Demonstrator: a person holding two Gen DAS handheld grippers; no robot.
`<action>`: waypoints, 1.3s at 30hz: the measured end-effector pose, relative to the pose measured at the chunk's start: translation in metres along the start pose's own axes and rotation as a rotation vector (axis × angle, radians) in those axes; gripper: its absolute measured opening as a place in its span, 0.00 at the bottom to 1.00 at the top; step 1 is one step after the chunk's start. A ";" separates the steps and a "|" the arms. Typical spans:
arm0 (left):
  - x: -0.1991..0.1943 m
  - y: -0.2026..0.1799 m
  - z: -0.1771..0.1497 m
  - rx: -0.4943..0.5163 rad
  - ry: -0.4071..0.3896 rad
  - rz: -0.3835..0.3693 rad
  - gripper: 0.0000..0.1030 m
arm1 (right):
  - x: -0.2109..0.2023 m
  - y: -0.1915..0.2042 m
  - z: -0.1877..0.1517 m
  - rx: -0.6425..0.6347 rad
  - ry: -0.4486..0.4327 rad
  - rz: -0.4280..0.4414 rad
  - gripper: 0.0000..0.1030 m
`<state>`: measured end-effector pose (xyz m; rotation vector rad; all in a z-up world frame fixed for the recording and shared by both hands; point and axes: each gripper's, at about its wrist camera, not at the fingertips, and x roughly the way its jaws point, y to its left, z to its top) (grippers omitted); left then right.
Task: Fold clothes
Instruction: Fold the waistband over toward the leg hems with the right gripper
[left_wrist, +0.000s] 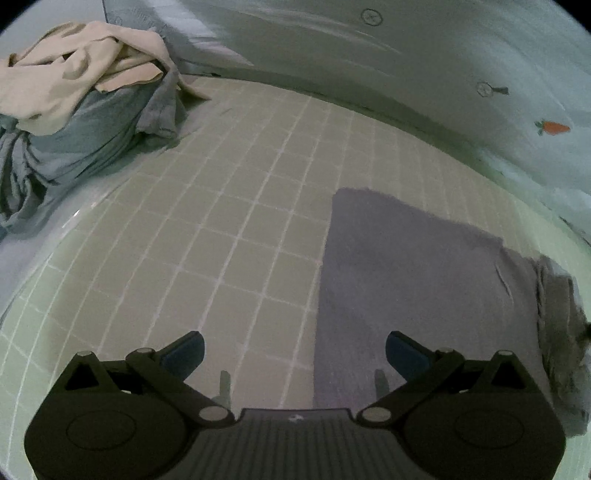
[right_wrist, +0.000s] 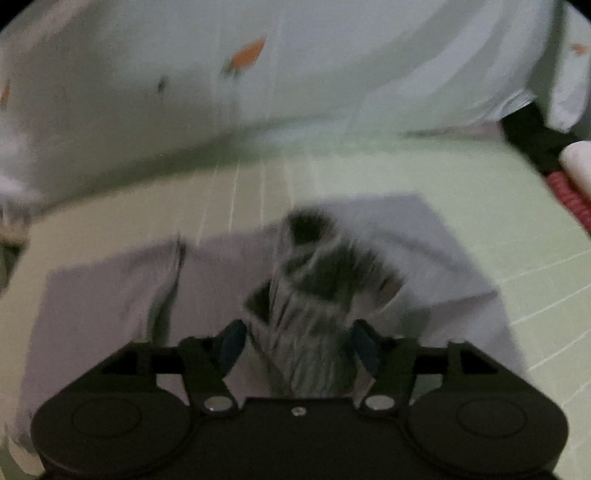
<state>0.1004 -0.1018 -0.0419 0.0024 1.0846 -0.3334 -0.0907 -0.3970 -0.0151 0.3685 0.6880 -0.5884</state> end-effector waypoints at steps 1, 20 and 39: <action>0.003 0.001 0.004 -0.001 -0.001 -0.001 1.00 | -0.007 -0.006 0.003 0.029 -0.036 -0.018 0.70; 0.053 -0.007 0.031 0.092 0.061 0.064 1.00 | 0.056 -0.012 0.007 -0.044 0.055 -0.141 0.68; 0.064 -0.026 0.011 0.174 0.134 0.067 1.00 | 0.027 0.014 -0.001 -0.044 0.063 -0.102 0.83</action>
